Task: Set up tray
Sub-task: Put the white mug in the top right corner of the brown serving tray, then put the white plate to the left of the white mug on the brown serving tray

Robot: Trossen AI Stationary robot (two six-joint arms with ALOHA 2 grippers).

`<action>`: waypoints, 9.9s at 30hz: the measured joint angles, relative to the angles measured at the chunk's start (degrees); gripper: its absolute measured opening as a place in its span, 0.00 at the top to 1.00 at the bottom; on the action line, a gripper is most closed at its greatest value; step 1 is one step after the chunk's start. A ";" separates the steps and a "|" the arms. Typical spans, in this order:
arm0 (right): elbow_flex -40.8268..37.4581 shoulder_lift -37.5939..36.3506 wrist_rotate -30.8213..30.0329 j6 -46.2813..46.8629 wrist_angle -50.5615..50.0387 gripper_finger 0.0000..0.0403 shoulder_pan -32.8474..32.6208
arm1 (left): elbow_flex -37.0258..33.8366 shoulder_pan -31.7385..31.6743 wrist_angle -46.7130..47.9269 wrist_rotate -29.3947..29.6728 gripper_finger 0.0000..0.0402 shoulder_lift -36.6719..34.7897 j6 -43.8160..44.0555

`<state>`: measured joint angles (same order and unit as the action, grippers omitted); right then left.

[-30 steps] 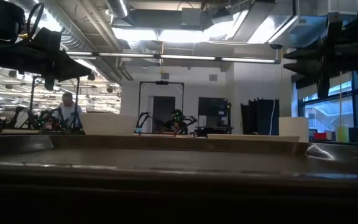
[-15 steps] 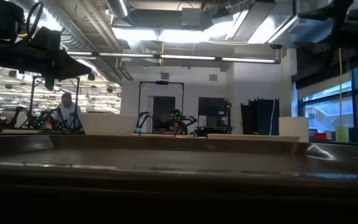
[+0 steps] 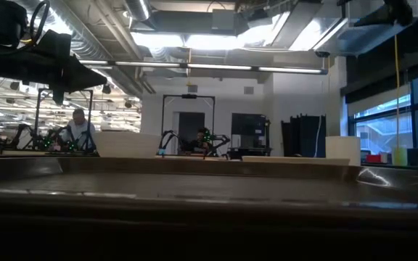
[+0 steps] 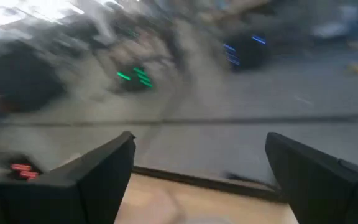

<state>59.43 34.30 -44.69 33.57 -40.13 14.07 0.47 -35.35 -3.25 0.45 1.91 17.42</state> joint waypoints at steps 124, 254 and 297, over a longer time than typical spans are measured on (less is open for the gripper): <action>-6.42 47.32 38.16 12.72 -15.05 0.98 47.75 | 0.00 0.00 0.10 7.64 0.99 0.00 -0.17; 19.65 69.02 48.68 -94.02 -19.08 0.65 -16.97 | -0.01 0.00 0.84 8.87 0.99 3.72 -17.74; 14.02 36.12 25.98 14.08 -29.99 0.62 9.19 | -0.01 0.00 0.83 8.87 0.99 3.98 -9.13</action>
<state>73.45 70.41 -18.71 47.65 -70.13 23.27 0.46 -35.35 -2.43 9.32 5.89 8.29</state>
